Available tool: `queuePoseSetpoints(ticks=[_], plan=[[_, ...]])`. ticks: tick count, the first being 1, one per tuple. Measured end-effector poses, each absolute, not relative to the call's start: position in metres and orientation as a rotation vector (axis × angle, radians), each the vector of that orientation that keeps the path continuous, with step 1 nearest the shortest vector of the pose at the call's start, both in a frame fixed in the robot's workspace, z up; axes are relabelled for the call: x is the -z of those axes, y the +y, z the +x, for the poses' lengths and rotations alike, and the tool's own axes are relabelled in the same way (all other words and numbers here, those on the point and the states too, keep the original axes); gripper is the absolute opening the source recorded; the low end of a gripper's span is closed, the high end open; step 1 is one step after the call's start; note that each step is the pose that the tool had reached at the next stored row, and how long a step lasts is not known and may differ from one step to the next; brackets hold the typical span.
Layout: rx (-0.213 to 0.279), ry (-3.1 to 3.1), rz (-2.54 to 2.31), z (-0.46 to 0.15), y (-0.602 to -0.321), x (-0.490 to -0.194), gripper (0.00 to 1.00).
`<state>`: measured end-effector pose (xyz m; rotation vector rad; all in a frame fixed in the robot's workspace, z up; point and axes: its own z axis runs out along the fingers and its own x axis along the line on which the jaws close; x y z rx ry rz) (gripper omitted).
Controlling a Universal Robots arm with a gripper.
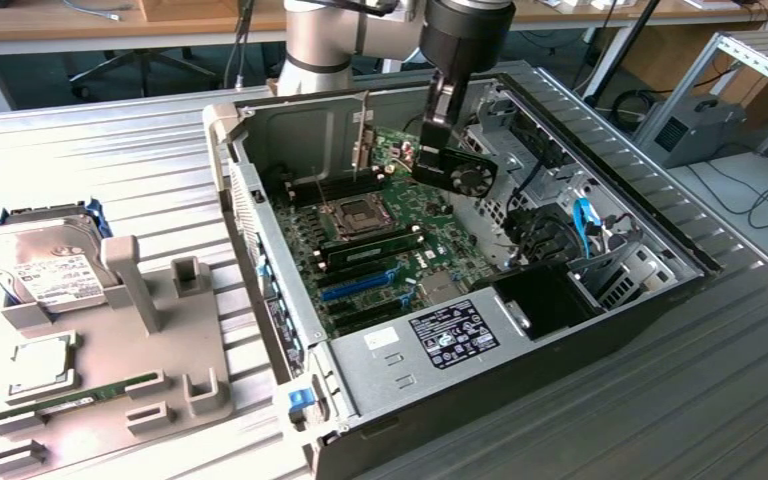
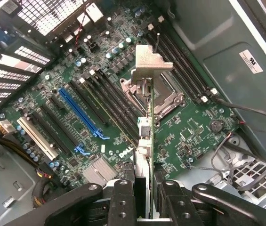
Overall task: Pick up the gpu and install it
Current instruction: 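Insert the gpu into the slot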
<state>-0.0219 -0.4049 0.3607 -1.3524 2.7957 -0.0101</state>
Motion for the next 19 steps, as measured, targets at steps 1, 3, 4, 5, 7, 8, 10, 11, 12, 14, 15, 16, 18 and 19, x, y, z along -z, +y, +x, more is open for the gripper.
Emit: queuePoseSetpoints(ticks=[1, 3, 4, 5, 7, 8, 10, 11, 12, 14, 15, 16, 18, 19], plan=[[0.010, 2.792, -1.360, -0.0219, -0.4050, -0.3607, 0.26], [0.010, 2.786, -1.373, -0.0219, -0.4050, -0.3607, 0.26], [0.010, 2.783, -1.379, -0.0219, -0.4049, -0.3606, 0.26], [0.010, 2.779, -1.386, -0.0219, -0.4049, -0.3606, 0.26], [0.009, 2.765, -1.414, -0.0218, -0.4049, -0.3605, 0.26], [0.009, 2.760, -1.423, -0.0219, -0.4049, -0.3605, 0.26], [0.008, 2.753, -1.437, -0.0219, -0.4049, -0.3605, 0.26], [0.008, 2.750, -1.443, -0.0219, -0.4049, -0.3605, 0.26], [0.008, 2.746, -1.451, -0.0219, -0.4049, -0.3605, 0.26], [0.008, 2.739, -1.464, -0.0218, -0.4049, -0.3604, 0.26], [0.008, 2.735, -1.470, -0.0219, -0.4049, -0.3604, 0.26], [0.008, 2.732, -1.477, -0.0219, -0.4049, -0.3604, 0.26], [0.007, 2.722, -1.494, -0.0219, -0.4049, -0.3604, 0.26], [0.007, 2.717, -1.503, -0.0219, -0.4049, -0.3604, 0.26]])
